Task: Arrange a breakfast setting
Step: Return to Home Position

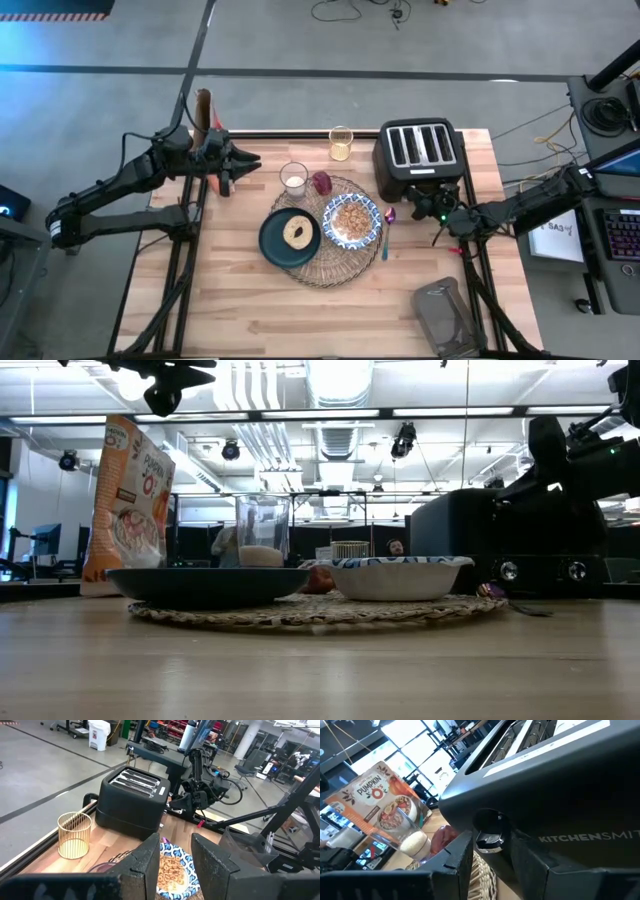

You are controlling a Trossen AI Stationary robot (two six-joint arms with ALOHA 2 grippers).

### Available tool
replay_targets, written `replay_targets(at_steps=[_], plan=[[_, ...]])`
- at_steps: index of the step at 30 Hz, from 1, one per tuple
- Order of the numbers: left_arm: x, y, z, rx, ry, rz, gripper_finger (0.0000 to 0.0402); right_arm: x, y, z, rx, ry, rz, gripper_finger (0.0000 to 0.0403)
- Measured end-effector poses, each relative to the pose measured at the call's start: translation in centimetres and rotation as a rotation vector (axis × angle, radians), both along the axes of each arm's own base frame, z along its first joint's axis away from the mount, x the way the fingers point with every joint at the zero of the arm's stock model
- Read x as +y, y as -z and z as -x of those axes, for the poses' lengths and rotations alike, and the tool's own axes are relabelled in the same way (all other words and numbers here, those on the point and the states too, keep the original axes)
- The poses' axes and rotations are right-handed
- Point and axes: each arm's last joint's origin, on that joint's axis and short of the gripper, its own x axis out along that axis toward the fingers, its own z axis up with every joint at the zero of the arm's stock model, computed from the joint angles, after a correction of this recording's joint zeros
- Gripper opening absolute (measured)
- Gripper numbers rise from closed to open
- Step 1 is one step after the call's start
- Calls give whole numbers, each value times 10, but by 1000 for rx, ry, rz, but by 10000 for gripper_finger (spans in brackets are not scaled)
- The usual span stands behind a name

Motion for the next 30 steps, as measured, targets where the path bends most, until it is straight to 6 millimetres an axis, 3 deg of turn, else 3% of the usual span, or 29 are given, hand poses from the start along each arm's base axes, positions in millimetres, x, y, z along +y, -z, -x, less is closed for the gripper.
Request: replay_targets(at_steps=[15,30], plan=[[0,0,0,-6,-6,33,95,0,-1,0,-4,-7,-4,112],[0,0,0,-7,-8,43,95,-6,-23,18,-290,-15,-98,118]])
